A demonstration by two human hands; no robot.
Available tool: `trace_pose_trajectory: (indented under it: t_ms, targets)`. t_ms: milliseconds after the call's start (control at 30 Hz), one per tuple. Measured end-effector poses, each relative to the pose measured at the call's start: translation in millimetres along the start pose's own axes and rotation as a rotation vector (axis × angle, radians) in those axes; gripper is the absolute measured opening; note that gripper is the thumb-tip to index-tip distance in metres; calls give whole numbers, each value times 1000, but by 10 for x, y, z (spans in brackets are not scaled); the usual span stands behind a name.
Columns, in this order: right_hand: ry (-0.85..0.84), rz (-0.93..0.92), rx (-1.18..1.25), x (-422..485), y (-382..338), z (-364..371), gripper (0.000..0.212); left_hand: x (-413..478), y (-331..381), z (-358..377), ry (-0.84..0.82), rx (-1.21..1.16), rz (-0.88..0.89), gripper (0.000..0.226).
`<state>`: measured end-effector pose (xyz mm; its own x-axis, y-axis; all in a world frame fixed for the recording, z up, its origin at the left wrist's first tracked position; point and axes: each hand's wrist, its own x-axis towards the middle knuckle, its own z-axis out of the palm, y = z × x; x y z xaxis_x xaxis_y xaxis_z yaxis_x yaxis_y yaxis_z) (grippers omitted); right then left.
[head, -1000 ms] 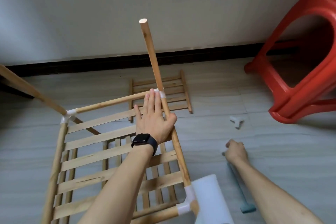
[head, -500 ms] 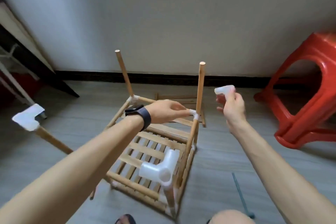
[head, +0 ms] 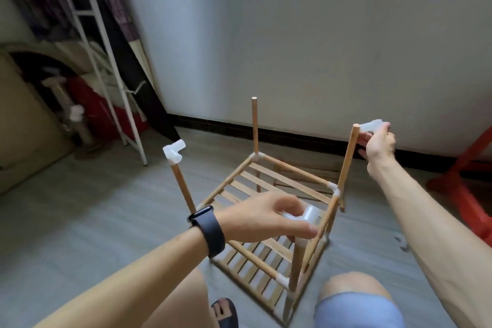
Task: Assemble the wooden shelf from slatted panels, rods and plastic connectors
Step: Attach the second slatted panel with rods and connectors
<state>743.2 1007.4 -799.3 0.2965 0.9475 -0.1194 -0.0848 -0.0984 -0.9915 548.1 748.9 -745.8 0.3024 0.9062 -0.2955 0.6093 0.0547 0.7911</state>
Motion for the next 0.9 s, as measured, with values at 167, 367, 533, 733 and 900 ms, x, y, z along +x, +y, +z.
trace_pose_trajectory:
  t_ms: [167,367,533,733,900]
  targets:
    - [19,-61,-37,-143,145,-237,68,-305,-242,-154,-20,-104,-4,36]
    - [-5,-104,200,-585,202,-138,34,-700,-562,-522,42,-172,-84,32]
    - [113,-133,321,-915,217,1,32,-941,-852,-829,218,-272,-144,30]
    - [-34,-190,326,-1300,390,32,28,-974,-1293,-944,420,-620,-101,53]
    - [-128,-194,347,-1579,478,121,29,-779,-1492,-879,709,-922,1,48]
